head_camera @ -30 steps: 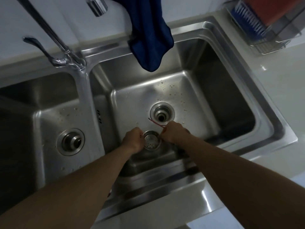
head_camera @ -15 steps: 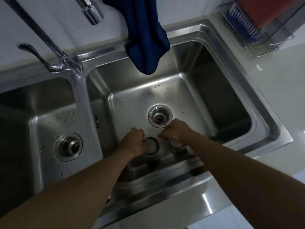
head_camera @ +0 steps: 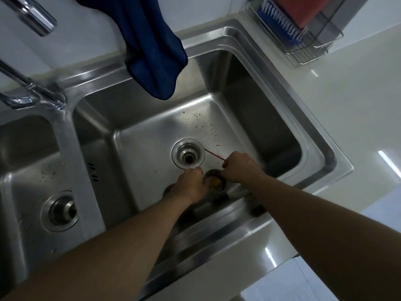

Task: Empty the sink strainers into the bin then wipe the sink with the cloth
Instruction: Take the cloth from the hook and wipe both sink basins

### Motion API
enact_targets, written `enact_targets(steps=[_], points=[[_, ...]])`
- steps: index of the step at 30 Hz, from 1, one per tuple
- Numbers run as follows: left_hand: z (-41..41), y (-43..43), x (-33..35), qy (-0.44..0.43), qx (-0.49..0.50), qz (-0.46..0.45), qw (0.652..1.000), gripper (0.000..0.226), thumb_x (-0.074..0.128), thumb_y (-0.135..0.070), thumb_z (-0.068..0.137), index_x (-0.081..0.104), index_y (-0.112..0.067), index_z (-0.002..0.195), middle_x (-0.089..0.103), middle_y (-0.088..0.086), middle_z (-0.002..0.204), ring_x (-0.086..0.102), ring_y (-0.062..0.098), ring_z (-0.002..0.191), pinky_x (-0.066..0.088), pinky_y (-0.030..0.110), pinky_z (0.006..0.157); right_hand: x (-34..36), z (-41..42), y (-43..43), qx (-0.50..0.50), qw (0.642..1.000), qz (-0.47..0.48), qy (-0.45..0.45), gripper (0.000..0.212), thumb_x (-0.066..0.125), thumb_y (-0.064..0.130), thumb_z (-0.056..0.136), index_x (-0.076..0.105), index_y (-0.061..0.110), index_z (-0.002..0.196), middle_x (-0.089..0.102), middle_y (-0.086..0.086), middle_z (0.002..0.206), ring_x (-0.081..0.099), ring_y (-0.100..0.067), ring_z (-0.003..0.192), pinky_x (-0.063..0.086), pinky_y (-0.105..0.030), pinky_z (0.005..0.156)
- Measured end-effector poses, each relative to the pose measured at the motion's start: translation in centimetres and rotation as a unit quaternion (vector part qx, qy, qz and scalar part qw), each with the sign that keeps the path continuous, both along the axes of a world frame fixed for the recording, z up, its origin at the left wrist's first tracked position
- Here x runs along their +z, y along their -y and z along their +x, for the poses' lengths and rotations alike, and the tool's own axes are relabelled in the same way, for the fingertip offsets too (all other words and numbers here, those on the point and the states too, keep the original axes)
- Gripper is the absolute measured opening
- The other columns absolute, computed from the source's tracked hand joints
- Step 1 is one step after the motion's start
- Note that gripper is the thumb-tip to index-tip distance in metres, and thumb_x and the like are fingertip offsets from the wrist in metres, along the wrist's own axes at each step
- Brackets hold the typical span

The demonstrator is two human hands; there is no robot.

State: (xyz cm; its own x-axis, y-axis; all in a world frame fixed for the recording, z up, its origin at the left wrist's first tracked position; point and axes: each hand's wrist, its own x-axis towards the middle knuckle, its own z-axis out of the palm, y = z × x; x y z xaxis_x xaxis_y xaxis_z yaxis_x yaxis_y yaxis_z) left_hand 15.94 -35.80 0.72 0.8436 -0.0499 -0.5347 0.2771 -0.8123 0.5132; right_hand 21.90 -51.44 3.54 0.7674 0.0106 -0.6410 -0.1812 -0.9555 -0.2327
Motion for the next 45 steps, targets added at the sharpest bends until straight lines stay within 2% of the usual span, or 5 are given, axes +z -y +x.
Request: enact_targets(steps=[14, 21, 25, 40, 45], points=[[1.0, -0.3, 1.8, -0.006, 0.100, -0.048, 0.994, 0.008, 0.057, -0.013, 0.097, 0.064, -0.017, 0.097, 0.064, 0.002, 0.098, 0.061, 0.018, 0.092, 0.050, 0.031, 0.080, 0.0, 0.1, 0.4, -0.033, 0.998, 0.056, -0.012, 0.024, 0.073, 0.026, 0.087, 0.070, 0.013, 0.106, 0.068, -0.007, 0.100, 0.064, -0.020, 0.088, 0.056, -0.030, 0.072], [2.4, -0.2, 5.8, 0.095, 0.142, -0.091, 0.981, 0.020, 0.048, -0.013, 0.101, 0.062, -0.026, 0.095, 0.060, -0.007, 0.092, 0.054, 0.000, 0.078, 0.041, 0.017, 0.062, 5.3, -0.3, 2.3, -0.028, 0.984, 0.166, 0.050, 0.015, 0.067, 0.026, 0.094, 0.065, 0.016, 0.105, 0.066, 0.000, 0.100, 0.061, -0.015, 0.093, 0.045, -0.026, 0.079], [3.2, 1.5, 9.0, 0.128, 0.173, -0.127, 0.968, 0.015, 0.050, -0.014, 0.100, 0.051, -0.027, 0.108, 0.068, 0.005, 0.097, 0.068, 0.023, 0.084, 0.058, 0.038, 0.073, 8.8, -0.4, 4.6, -0.081, 0.966, 0.216, 0.116, 0.010, 0.067, 0.028, 0.092, 0.068, 0.018, 0.092, 0.070, 0.002, 0.085, 0.063, -0.009, 0.078, 0.042, -0.020, 0.059], [3.7, 20.9, 19.9, 0.182, 0.046, -0.222, 0.957, 0.036, 0.061, -0.053, 0.088, 0.074, -0.020, 0.087, 0.073, -0.006, 0.080, 0.072, 0.011, 0.078, 0.063, 0.039, 0.073, 16.2, -6.3, 22.3, -0.258, 0.875, 0.214, 0.348, 0.008, 0.064, 0.019, 0.087, 0.062, 0.016, 0.081, 0.065, 0.001, 0.075, 0.056, -0.007, 0.066, 0.035, -0.011, 0.051], [2.6, 29.9, 19.7, 0.158, 0.031, -0.226, 0.961, 0.007, 0.070, -0.025, 0.089, 0.073, -0.019, 0.089, 0.075, 0.006, 0.085, 0.074, 0.021, 0.068, 0.064, 0.040, 0.066, 15.9, -10.3, 29.4, -0.346, 0.838, 0.204, 0.370, 0.007, 0.064, 0.022, 0.087, 0.064, 0.016, 0.088, 0.067, 0.004, 0.079, 0.062, -0.009, 0.076, 0.043, -0.017, 0.059]])
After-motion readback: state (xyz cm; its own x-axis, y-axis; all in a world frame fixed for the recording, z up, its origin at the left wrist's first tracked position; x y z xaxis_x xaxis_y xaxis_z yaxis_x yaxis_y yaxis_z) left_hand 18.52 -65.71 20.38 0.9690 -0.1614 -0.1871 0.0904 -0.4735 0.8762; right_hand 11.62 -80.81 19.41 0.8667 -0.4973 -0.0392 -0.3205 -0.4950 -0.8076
